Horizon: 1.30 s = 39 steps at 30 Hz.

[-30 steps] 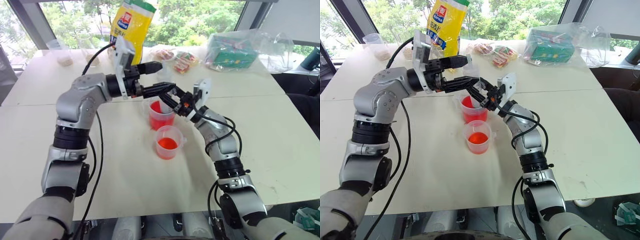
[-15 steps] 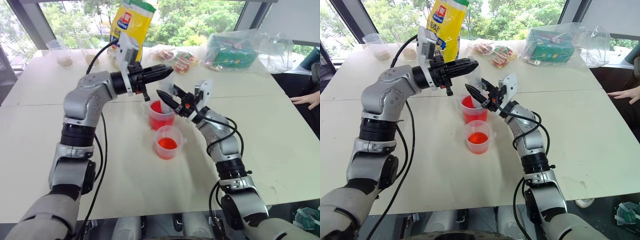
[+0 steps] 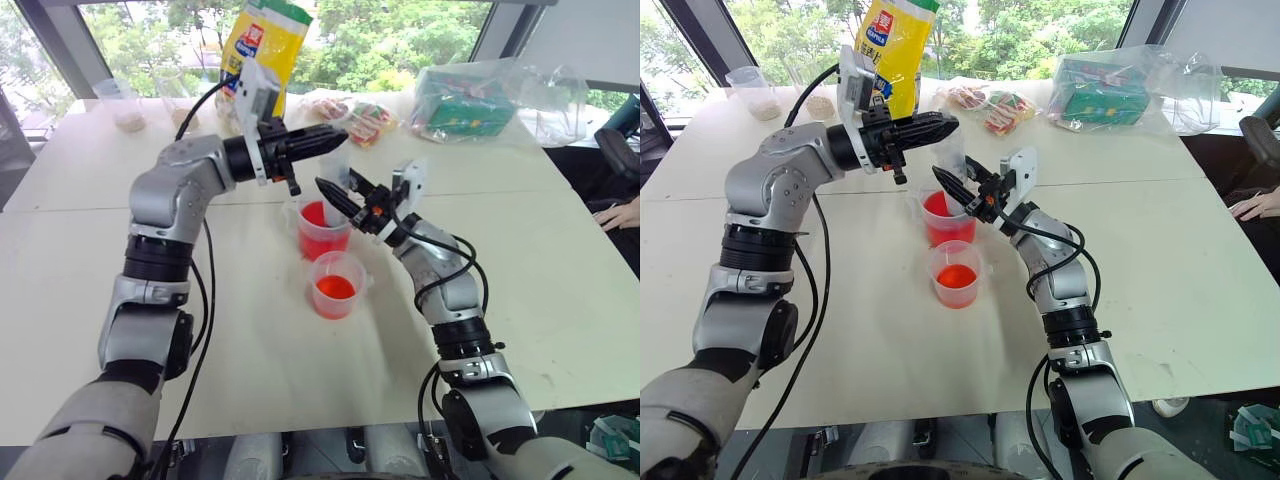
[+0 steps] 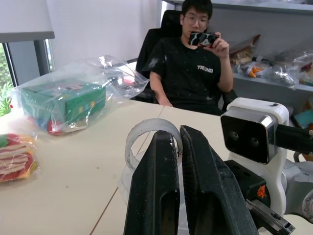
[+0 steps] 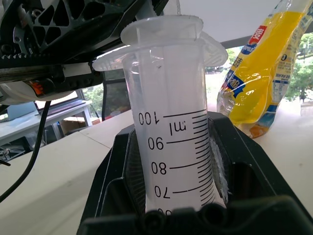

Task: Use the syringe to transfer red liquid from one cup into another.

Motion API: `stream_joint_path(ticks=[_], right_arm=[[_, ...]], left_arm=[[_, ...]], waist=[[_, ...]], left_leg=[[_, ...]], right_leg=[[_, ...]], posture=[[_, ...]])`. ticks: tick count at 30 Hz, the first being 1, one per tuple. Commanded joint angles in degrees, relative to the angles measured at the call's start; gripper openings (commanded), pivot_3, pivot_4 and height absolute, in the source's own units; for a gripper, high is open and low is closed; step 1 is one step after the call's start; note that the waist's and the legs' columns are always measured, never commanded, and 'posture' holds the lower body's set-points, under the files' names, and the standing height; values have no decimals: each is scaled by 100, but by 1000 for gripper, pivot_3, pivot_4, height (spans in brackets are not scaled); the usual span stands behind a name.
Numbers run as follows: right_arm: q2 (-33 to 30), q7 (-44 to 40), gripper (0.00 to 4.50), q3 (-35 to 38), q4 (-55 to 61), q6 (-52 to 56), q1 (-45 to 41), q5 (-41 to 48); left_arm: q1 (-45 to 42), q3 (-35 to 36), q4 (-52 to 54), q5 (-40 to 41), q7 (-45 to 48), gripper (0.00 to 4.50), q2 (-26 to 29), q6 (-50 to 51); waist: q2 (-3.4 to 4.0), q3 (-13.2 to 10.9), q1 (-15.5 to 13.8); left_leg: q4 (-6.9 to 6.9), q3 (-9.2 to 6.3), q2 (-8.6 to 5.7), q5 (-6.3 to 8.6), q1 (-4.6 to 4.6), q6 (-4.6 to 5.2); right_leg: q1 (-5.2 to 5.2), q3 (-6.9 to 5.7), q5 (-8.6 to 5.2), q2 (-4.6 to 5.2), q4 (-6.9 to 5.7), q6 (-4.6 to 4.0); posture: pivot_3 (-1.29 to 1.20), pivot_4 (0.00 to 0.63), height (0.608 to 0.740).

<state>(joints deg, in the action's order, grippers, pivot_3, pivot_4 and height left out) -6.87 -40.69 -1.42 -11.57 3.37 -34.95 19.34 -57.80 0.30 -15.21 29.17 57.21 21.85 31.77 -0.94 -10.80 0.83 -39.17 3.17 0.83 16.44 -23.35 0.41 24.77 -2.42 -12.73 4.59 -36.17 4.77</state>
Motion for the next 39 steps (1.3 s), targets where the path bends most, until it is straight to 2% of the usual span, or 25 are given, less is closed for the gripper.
stream_joint_path(ticks=[1, 39], right_arm=[[36, -237, 1397, -292, 120, 34, 93, -44], [41, -268, 1397, -299, 161, 111, 9, -15]], left_arm=[[-473, 374, 88, -55, -249, 54, 107, -441], [-654, 510, -46, -2, -366, 54, 108, -581]], waist=[[0, 0, 0], [0, 0, 2]], left_leg=[[0, 0, 0, 0, 0, 0], [0, 0, 0, 0, 0, 0]], right_leg=[[0, 0, 0, 0, 0, 0], [0, 0, 0, 0, 0, 0]], posture=[[0, 150, 740], [0, 150, 740]])
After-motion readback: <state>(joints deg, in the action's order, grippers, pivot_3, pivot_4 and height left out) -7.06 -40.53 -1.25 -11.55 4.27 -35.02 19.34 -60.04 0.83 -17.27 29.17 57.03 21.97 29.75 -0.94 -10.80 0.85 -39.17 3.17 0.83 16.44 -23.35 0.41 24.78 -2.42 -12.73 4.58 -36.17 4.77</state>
